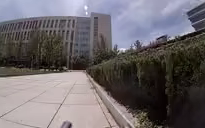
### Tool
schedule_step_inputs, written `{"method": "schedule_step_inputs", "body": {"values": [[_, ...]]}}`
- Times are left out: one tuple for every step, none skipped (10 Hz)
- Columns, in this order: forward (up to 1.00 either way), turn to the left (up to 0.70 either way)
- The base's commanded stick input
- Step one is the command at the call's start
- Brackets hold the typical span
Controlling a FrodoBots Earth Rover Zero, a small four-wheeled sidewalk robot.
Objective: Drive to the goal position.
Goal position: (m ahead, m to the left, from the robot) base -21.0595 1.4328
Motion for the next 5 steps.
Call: {"method": "schedule_step_inputs", "body": {"values": [[0.10,0.00],[0.10,0.00],[0.10,0.00],[0.10,0.00],[0.10,0.00]]}}
